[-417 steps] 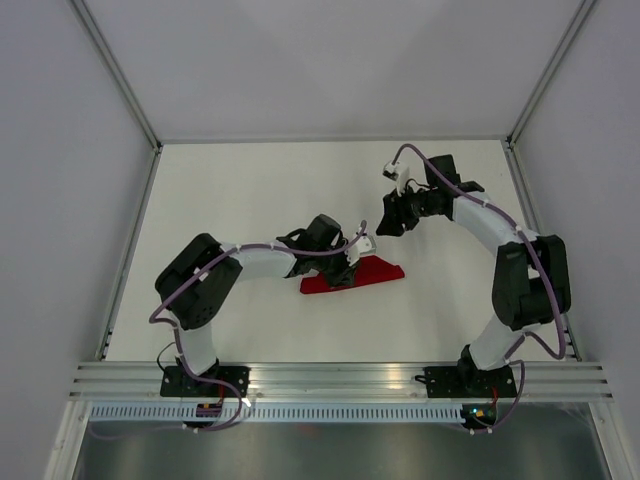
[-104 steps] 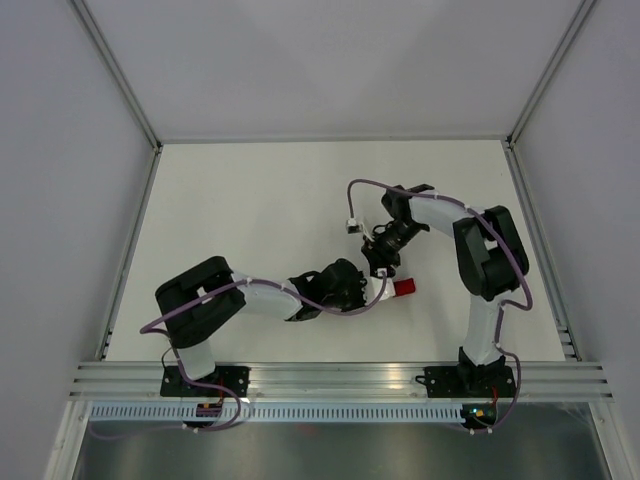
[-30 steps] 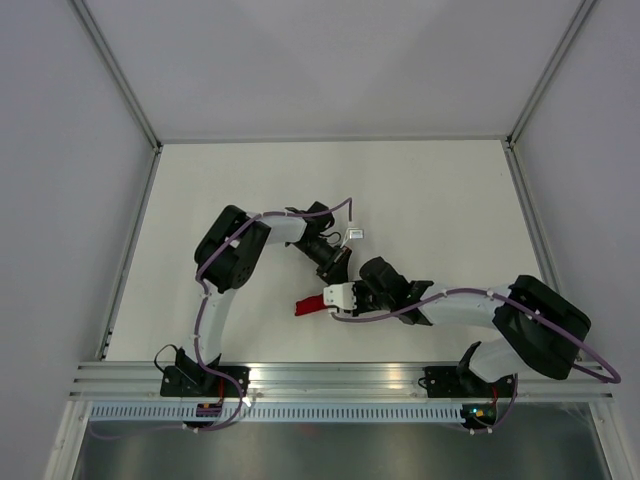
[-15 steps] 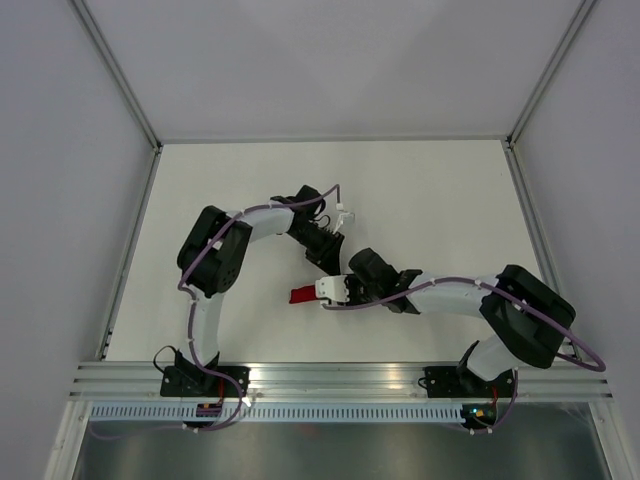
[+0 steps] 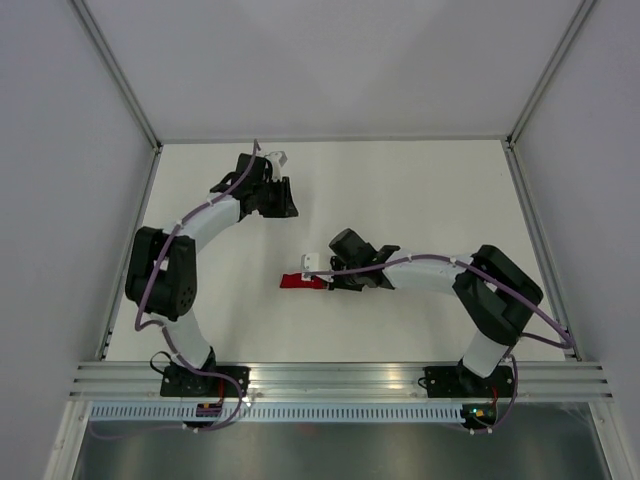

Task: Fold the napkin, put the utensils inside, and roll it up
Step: Roll the napkin with the utensil

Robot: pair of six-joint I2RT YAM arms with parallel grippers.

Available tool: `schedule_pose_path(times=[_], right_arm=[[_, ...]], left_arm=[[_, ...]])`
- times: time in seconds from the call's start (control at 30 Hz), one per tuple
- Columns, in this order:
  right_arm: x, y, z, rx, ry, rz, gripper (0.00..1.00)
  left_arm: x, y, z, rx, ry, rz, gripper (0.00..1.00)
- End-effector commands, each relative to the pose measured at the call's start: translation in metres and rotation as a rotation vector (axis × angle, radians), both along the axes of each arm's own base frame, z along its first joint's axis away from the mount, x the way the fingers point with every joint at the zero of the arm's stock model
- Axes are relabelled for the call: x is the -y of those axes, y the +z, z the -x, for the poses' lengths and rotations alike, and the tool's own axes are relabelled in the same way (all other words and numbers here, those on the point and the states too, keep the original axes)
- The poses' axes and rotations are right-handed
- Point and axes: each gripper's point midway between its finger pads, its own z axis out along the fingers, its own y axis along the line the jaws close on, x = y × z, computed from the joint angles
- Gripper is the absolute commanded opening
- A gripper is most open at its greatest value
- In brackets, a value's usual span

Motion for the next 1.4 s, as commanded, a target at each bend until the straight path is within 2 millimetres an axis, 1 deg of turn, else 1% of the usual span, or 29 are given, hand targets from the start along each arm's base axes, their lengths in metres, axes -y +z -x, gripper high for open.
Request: schedule_pose_path(times=[0.0,0.03,0.07,0.1,0.13,0.17,0.2,0.23,0.27,0.3,0.33,0.37,0.4,0.43,0.47,0.5,0.57,0.63,0.67,0.7,0.77,0.8,0.9,0.93,1.07,1.13,1.17,1.23,1.37], right_arm=[[0.046,-0.054,0.044,-0.305,-0.13,0.199,0.14],[0.04,-0.048,0.032,-0.31,-0.16,0.174,0.14],[0.038,-0.053,0.035,-0.365,-0.188,0.168,0.14],[0.038,-0.053,0.035,-0.399,-0.209,0.169,0.14],[0.039,-0.053,0.031,-0.427,-0.242,0.158,0.14],[0.032,-0.053,0.023,-0.448,-0.262,0.146,0.14],[0.033,-0.053,0.024,-0.507,-0.302,0.133,0.14],[0.028,-0.05,0.017,-0.519,-0.322,0.111,0.14],[0.029,-0.057,0.017,-0.552,-0.347,0.116,0.13],[0.029,-0.057,0.016,-0.59,-0.372,0.1,0.13],[0.027,-0.057,0.012,-0.608,-0.405,0.085,0.13],[0.028,-0.063,0.012,-0.636,-0.428,0.084,0.13],[0.029,-0.065,0.009,-0.658,-0.455,0.071,0.13],[0.027,-0.065,0.006,-0.674,-0.487,0.057,0.13],[0.028,-0.071,0.008,-0.696,-0.507,0.064,0.13],[0.029,-0.073,0.005,-0.706,-0.527,0.054,0.12],[0.027,-0.078,0.004,-0.732,-0.564,0.045,0.12],[0.023,-0.077,0.0,-0.743,-0.586,0.028,0.12],[0.02,-0.079,0.001,-0.764,-0.604,0.023,0.13],[0.019,-0.079,-0.002,-0.765,-0.613,0.018,0.12],[0.016,-0.079,-0.005,-0.767,-0.632,0.007,0.12],[0.014,-0.078,-0.007,-0.763,-0.632,0.003,0.12],[0.012,-0.078,-0.012,-0.768,-0.658,-0.013,0.12],[0.01,-0.078,-0.013,-0.768,-0.66,-0.018,0.12],[0.009,-0.078,-0.014,-0.775,-0.681,-0.03,0.12],[0.009,-0.079,-0.014,-0.784,-0.691,-0.036,0.11],[0.009,-0.08,-0.014,-0.785,-0.695,-0.036,0.11],[0.009,-0.079,-0.015,-0.786,-0.704,-0.042,0.11],[0.009,-0.078,-0.016,-0.794,-0.724,-0.06,0.11]], left_arm=[[0.006,0.047,-0.005,0.083,0.17,0.103,0.39],[0.004,0.052,-0.005,0.104,0.189,0.119,0.38],[0.002,0.047,0.002,0.095,0.205,0.124,0.38],[-0.002,0.056,0.003,0.113,0.246,0.141,0.38],[-0.003,0.064,0.001,0.15,0.262,0.165,0.38],[-0.006,0.053,0.01,0.135,0.279,0.167,0.38],[-0.009,0.062,0.012,0.156,0.314,0.189,0.38],[-0.01,0.066,0.011,0.176,0.328,0.201,0.38],[-0.014,0.057,0.018,0.162,0.345,0.197,0.38],[-0.017,0.059,0.018,0.17,0.374,0.208,0.39],[-0.02,0.056,0.023,0.172,0.39,0.212,0.39],[-0.023,0.054,0.026,0.168,0.406,0.211,0.39],[-0.022,0.057,0.025,0.183,0.426,0.238,0.38],[-0.021,0.057,0.027,0.184,0.428,0.25,0.38],[-0.02,0.051,0.031,0.175,0.427,0.251,0.38],[-0.016,0.047,0.033,0.169,0.431,0.249,0.38],[-0.013,0.033,0.039,0.155,0.436,0.232,0.38],[-0.004,0.028,0.041,0.156,0.436,0.246,0.38],[-0.001,0.019,0.045,0.14,0.435,0.241,0.38],[0.009,0.02,0.046,0.153,0.424,0.261,0.39],[0.015,0.012,0.051,0.149,0.433,0.25,0.4],[0.023,0.01,0.053,0.156,0.434,0.252,0.41],[0.032,-0.001,0.059,0.136,0.446,0.239,0.41],[0.032,-0.006,0.062,0.13,0.456,0.232,0.41],[0.033,-0.013,0.074,0.131,0.505,0.227,0.42],[0.034,-0.017,0.082,0.133,0.518,0.2,0.46],[0.038,-0.018,0.086,0.13,0.518,0.199,0.47],[0.037,-0.022,0.088,0.134,0.54,0.182,0.48],[0.043,-0.024,0.089,0.127,0.577,0.195,0.5]])
